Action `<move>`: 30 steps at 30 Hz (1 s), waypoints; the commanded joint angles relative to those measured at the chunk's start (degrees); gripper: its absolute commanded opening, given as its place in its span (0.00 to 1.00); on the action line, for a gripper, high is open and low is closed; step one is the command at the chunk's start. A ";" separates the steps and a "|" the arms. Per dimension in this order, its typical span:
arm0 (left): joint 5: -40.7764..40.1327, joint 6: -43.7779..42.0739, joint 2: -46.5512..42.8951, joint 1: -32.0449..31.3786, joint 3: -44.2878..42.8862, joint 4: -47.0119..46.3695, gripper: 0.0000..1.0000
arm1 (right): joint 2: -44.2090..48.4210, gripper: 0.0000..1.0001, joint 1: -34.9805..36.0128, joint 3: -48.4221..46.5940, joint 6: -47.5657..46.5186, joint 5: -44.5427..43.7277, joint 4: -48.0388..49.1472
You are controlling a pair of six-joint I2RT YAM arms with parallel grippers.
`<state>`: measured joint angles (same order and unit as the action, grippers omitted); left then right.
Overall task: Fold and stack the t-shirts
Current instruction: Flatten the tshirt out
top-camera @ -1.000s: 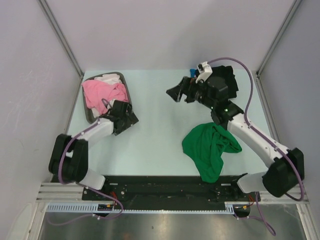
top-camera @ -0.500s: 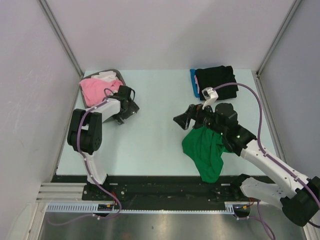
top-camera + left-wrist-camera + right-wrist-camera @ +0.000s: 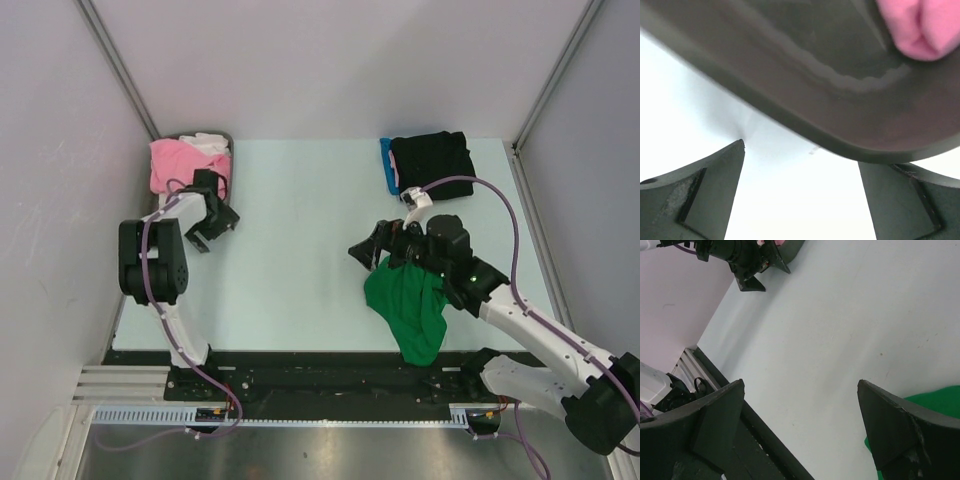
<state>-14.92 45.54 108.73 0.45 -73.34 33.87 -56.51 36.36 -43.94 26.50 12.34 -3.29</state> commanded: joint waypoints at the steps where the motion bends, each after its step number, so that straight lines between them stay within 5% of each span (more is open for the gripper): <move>1: -3.10 -3.35 -4.57 4.73 1.97 0.67 0.97 | -1.14 1.00 -0.06 0.17 0.74 2.60 5.13; 12: -2.22 -7.75 -4.23 9.66 -4.16 1.11 0.97 | -1.32 1.00 0.20 0.88 0.92 1.73 3.65; 19: 3.47 -8.45 -6.67 9.48 -3.40 -2.39 0.96 | 0.26 1.00 -1.37 0.79 -0.65 -8.62 -5.66; 25: 6.66 -2.74 -23.71 -1.90 13.21 -7.50 0.96 | -1.57 1.00 -3.13 -2.10 -5.23 -10.87 -13.49; 30: 4.81 -2.47 -39.36 -12.04 21.38 -8.30 0.97 | -9.57 1.00 3.34 -5.36 -9.44 -9.17 -20.86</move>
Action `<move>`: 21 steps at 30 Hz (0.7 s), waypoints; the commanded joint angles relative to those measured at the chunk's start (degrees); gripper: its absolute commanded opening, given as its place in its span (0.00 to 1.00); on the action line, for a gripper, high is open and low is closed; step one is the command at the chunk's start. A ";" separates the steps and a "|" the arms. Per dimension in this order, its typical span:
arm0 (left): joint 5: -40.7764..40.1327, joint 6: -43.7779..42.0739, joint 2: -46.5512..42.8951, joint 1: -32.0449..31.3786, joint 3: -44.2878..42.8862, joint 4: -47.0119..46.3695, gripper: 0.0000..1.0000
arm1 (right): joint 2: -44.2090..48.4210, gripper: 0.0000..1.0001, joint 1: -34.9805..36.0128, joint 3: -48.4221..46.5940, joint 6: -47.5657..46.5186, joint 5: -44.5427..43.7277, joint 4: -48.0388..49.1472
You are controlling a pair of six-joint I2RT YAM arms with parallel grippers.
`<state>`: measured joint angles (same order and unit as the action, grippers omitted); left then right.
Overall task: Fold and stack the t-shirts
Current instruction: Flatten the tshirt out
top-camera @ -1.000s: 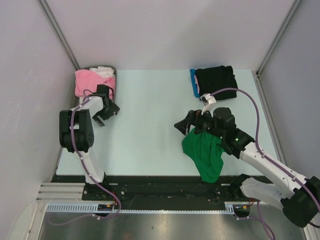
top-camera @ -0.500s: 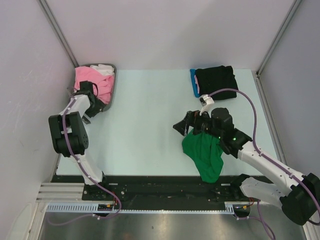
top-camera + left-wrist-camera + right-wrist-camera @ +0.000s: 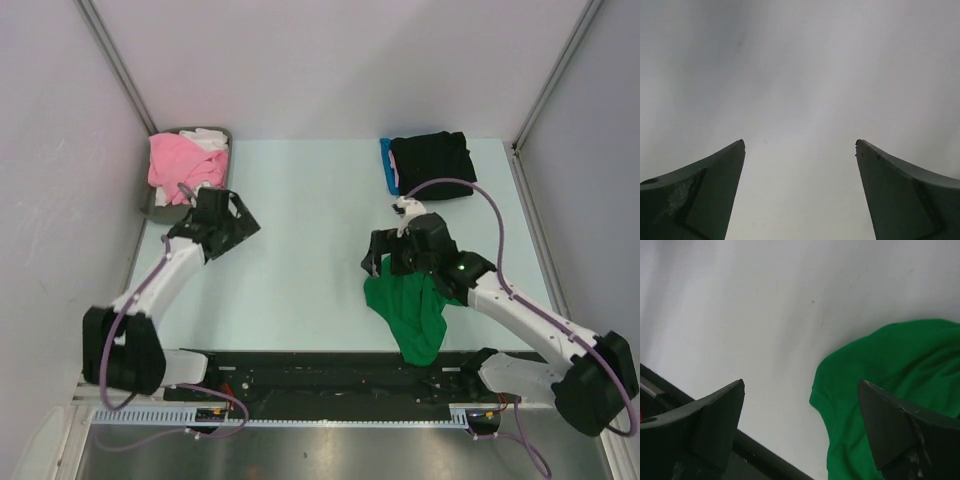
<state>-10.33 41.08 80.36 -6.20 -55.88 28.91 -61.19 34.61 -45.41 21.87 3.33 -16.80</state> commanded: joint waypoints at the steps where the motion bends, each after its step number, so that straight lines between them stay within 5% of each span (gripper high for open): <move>1: 0.48 1.64 -13.10 -7.32 4.89 -3.33 0.97 | -6.12 1.00 6.33 -4.42 -5.17 -0.34 -8.16; 7: 2.32 1.55 -27.25 -12.52 12.45 -1.66 0.97 | -15.35 0.98 16.44 -5.13 -5.17 -5.60 -10.27; 21: 6.55 -1.61 -39.57 -13.14 14.39 1.59 0.97 | -29.95 0.71 19.00 -11.62 -2.88 -20.56 -10.71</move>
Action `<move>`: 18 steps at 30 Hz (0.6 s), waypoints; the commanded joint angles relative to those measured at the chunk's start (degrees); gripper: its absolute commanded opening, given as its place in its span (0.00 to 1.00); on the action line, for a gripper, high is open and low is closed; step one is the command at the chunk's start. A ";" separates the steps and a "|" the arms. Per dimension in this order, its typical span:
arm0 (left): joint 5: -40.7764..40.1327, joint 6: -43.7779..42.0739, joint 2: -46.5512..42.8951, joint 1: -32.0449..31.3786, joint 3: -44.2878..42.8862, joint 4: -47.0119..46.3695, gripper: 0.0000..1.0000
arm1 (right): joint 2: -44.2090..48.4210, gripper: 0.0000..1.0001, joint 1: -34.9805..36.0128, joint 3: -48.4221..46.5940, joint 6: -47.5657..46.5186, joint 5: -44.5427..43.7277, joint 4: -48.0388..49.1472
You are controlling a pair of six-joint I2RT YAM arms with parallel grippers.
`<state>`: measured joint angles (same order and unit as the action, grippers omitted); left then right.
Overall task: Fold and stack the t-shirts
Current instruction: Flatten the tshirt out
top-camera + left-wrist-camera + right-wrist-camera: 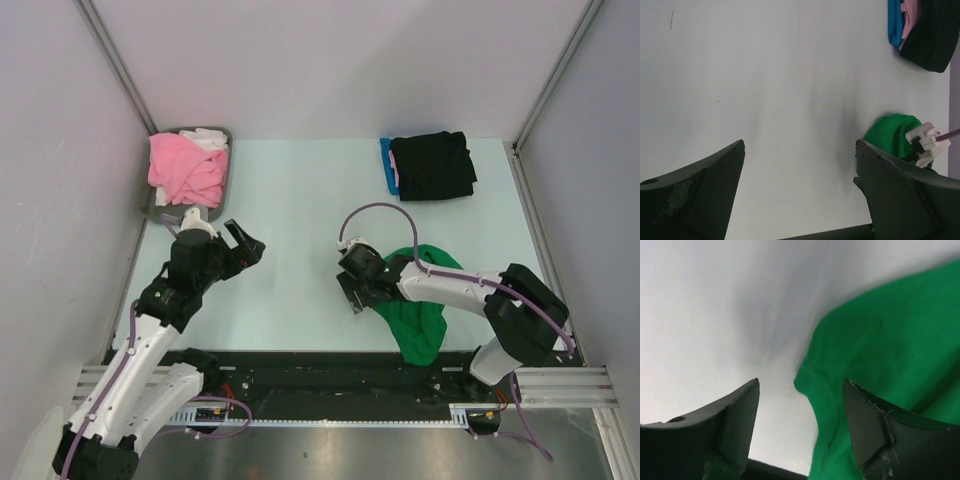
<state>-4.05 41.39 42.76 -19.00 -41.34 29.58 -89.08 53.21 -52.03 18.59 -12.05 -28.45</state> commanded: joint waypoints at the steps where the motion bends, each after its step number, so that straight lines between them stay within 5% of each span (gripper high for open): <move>1: -0.16 -2.45 -2.24 -0.42 0.03 0.91 0.97 | -2.85 0.67 0.40 -5.45 0.40 -5.26 0.85; 6: 0.54 -3.67 -2.95 -0.42 1.53 0.91 0.96 | -9.35 0.40 0.67 -6.86 1.89 -5.44 -0.29; 12: -0.87 -5.44 -3.56 -0.33 0.30 2.76 0.97 | -10.24 0.57 2.16 -6.86 3.12 -7.19 -3.10; 18: 0.27 -4.21 -4.00 -0.33 1.00 2.15 0.97 | -10.32 0.47 2.69 -6.86 4.34 -8.95 -5.74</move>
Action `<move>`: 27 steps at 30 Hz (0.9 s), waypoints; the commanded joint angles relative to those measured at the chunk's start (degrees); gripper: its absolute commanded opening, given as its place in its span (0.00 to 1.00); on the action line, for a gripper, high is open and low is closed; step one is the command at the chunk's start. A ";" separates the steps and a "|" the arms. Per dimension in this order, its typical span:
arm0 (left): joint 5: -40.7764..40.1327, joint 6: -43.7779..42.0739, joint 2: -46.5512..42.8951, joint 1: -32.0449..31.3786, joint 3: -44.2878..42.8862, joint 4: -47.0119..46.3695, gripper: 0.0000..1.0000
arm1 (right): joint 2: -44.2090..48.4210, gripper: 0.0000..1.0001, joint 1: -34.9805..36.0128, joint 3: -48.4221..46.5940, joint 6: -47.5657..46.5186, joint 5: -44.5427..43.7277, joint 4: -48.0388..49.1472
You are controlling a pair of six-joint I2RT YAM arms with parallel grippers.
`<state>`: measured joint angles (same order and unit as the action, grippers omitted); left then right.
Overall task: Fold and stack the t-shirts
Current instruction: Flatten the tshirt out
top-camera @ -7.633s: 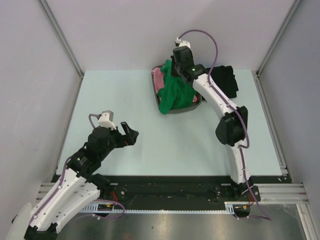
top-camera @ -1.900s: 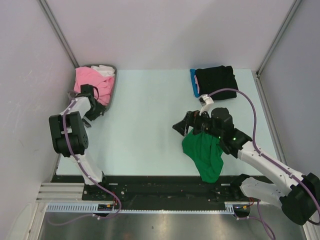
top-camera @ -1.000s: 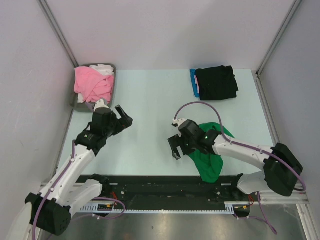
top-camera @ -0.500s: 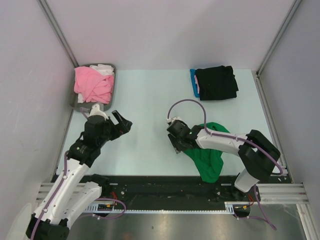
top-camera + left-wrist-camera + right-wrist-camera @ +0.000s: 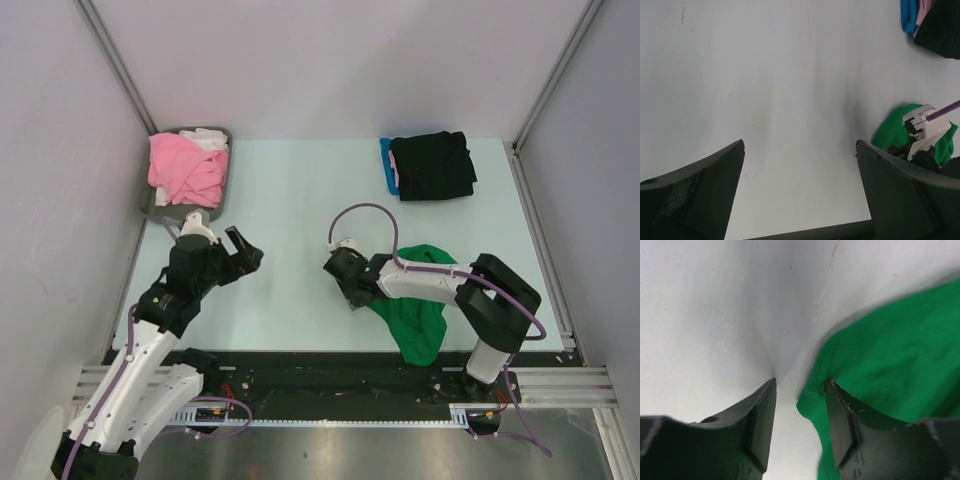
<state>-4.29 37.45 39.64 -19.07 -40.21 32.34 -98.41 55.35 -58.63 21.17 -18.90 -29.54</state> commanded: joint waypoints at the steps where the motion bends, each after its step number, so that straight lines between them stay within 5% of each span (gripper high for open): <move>1: 0.95 -0.19 -0.79 -0.27 -0.05 -0.61 0.97 | -0.82 0.44 1.15 -0.26 1.86 -1.68 -4.82; 7: -0.01 -0.45 -0.35 -0.27 -0.40 2.19 0.97 | 1.38 0.00 2.13 -0.34 3.00 -0.79 -5.97; 16: -1.15 -1.77 0.26 -0.27 -4.35 6.06 0.97 | 11.74 0.00 3.09 -13.59 0.54 -2.90 -12.64; 19: -2.30 -2.56 1.40 -0.27 -6.28 7.91 0.97 | 13.86 0.00 5.55 -27.90 -0.77 -8.05 -20.70; 23: -4.75 -4.05 2.90 -0.27 -8.39 9.67 0.97 | 11.93 0.00 8.36 -58.34 -3.58 -12.04 -31.09; 27: -4.85 -4.58 4.57 -0.18 -9.80 10.11 0.97 | 9.20 0.00 9.95 -75.71 -5.08 -15.46 -40.84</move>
<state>-7.42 34.63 43.11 -19.11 -46.74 40.97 -89.73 64.23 -121.10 18.52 -28.27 -56.97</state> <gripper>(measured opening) 0.972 0.018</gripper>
